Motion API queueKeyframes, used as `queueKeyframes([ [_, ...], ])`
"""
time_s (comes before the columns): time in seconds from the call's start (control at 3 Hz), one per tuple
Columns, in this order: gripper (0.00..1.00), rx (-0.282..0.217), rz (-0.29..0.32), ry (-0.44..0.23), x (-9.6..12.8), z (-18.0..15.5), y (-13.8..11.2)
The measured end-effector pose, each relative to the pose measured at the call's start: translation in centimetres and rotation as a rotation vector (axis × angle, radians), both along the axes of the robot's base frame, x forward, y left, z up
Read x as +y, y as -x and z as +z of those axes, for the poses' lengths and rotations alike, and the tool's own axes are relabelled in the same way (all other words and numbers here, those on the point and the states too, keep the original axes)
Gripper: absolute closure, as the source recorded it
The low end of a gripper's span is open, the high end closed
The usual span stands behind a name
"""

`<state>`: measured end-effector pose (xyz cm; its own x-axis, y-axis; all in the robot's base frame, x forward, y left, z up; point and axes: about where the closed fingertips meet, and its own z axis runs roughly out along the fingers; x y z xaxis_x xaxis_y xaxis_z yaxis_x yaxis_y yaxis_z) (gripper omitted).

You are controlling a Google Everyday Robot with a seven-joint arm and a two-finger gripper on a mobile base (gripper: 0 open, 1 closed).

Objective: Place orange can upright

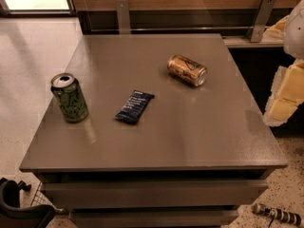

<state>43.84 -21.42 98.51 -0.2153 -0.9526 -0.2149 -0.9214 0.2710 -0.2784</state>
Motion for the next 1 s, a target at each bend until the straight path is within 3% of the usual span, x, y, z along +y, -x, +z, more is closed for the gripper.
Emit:
queueKeyframes([
  [0.67, 0.00, -0.002, -0.031, -0.001, -0.1, 0.2, -1.1],
  [1.0, 0.00, -0.004, -0.116, -0.021, 0.2, 0.0, -4.2],
])
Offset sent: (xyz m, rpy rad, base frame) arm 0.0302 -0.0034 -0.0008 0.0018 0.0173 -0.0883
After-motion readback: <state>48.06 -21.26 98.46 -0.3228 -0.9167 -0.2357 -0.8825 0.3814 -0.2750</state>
